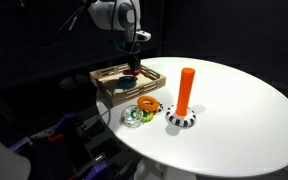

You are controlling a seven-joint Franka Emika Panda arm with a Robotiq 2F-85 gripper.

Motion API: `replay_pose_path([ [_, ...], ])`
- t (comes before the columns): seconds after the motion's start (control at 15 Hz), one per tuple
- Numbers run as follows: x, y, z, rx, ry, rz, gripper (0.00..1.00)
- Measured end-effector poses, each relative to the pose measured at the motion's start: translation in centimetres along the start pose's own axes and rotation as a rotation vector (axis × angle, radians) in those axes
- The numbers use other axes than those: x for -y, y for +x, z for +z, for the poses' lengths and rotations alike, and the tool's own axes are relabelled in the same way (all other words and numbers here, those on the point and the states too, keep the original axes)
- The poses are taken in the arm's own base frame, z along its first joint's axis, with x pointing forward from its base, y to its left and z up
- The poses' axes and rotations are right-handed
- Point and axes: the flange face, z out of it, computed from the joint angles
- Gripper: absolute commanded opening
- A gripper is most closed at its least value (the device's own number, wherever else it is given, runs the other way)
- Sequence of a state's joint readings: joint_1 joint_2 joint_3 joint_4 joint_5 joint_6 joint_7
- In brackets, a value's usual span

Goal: Remove the red ring from the crate and put it on the table

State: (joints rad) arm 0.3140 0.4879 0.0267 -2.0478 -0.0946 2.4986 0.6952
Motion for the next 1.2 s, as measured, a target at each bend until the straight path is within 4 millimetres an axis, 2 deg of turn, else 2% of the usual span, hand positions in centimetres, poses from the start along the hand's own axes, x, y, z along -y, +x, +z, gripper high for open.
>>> replay_pose_path([
  [0.2, -1.4, 1.1, -1.5, -0.025, 0.007, 0.031, 0.1],
  [0.4, -3.9, 2.0, -2.8, -0.04, 0.004, 0.077, 0.1],
  [0.8, -11.5, 2.0, -3.5, -0.022, -0.022, 0.211, 0.09],
  [1.0, -15.2, 1.4, -4.0, -0.015, -0.031, 0.298, 0.09],
  [1.2, -18.1, 0.3, -4.3, -0.012, -0.051, 0.384, 0.09],
])
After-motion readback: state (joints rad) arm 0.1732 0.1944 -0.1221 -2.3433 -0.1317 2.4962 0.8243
